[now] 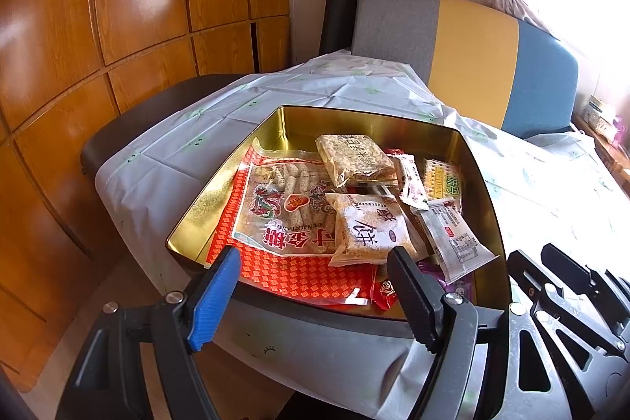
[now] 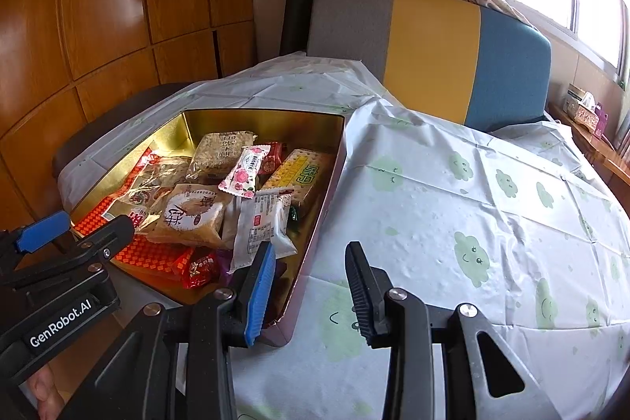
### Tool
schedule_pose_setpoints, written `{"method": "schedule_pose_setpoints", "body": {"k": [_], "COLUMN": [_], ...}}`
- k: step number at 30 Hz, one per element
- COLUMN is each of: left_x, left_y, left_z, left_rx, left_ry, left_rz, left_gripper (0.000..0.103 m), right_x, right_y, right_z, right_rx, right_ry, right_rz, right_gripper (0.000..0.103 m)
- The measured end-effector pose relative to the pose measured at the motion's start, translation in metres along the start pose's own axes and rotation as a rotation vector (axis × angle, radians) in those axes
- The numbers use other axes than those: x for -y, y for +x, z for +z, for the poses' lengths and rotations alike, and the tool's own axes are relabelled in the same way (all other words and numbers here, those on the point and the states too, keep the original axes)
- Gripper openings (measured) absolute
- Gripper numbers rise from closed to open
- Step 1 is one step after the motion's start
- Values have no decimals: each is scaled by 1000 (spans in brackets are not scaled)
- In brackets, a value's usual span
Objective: Organize snacks
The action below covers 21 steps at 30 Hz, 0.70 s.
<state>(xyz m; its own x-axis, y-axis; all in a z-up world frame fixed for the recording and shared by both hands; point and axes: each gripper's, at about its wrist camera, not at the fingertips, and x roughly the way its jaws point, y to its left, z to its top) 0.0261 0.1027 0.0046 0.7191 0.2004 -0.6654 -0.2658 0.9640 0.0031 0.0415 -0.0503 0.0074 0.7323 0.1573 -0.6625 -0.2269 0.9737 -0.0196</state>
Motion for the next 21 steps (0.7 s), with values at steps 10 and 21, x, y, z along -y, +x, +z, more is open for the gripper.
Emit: {"method": "schedule_pose_setpoints", "body": {"k": [10,21], "left_x": [2,1], "left_y": [0,0], "left_z": [0,1], "left_rx": [2,5], "left_ry": [9,3], "left_rz": [-3,-2], "left_gripper": [77,77], "right_x": [1,1], "right_y": [2,0], "right_z": [0,0], "right_rx": [-6,2], "right_ry": [2,-3], "right_rz": [6,7], "right_gripper": [37,37]}}
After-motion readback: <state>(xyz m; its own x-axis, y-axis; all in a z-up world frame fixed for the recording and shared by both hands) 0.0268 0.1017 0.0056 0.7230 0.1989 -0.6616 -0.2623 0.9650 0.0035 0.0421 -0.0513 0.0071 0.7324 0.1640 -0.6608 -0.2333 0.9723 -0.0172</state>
